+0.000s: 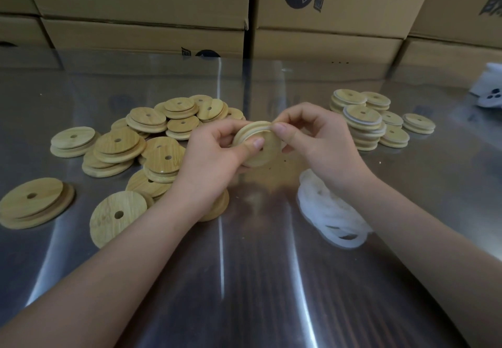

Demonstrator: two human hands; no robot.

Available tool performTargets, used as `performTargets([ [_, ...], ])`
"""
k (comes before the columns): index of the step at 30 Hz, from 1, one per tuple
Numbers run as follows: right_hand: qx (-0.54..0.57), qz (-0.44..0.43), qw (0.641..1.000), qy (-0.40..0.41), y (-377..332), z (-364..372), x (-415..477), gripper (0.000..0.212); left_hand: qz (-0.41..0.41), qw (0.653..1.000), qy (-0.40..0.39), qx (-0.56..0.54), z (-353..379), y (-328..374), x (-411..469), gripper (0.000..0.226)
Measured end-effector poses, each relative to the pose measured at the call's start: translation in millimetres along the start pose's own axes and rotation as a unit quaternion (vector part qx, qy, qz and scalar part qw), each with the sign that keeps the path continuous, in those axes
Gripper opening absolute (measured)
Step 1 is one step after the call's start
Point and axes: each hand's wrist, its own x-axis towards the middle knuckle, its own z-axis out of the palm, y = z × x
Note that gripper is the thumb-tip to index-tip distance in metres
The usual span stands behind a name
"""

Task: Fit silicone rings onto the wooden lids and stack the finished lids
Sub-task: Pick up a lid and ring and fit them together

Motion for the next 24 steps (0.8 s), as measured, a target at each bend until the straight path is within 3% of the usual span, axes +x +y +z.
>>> performTargets([
  [5, 0.059, 0.064, 0.996, -0.031, -2.7, -5.4, 2.3, 0.017, -0.042, 0.997, -0.005, -0.062, -0.1, 1.6, -0.5, 0.014],
  [11, 0.075, 0.113, 0.990, -0.042, -2.0, -5.9, 2.7, 0.021, -0.044, 0.997, -0.002, -0.061, -1.5, 2.1, -0.6, 0.014],
  [24, -0.030, 0.055, 0.997, 0.045, 5.1, 9.2, 2.3, 0.026, -0.067, 0.997, 0.037, -0.021, 3.1, 6.1, 1.4, 0.011],
])
